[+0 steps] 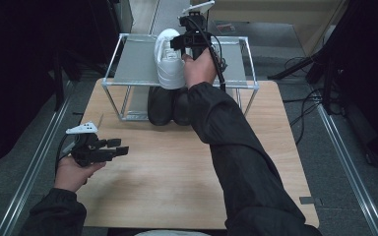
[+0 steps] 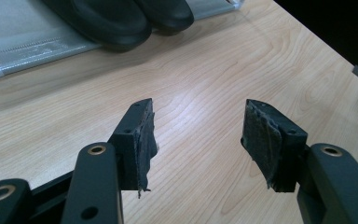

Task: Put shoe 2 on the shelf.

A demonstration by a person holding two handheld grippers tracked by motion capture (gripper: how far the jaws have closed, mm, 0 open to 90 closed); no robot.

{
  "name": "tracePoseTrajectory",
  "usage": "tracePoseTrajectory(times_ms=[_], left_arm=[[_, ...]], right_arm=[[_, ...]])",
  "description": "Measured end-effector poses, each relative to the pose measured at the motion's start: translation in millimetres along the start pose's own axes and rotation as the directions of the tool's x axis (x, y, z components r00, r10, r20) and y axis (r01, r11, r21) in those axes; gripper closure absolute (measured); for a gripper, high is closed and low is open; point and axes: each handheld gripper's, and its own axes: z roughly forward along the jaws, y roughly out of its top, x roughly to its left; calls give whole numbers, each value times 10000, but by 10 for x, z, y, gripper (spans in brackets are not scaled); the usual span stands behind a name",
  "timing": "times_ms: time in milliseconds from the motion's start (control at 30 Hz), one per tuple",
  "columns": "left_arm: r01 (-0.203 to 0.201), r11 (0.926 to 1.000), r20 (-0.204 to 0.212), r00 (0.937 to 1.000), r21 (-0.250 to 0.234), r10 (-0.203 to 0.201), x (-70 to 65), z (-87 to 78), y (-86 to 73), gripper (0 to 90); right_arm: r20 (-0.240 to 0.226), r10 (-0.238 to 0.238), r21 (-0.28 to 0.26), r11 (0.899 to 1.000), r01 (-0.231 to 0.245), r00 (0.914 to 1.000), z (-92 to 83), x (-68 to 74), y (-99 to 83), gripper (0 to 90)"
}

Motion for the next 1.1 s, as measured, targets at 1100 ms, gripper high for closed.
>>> tracePoseTrajectory(times_ms=[1100], left_arm=[[-140,9997,-231,9996,175,144,-8,40,9,438]], right_arm=[[-2913,-1834,-441,9830,1783,9389,-608,-25,-733,274]])
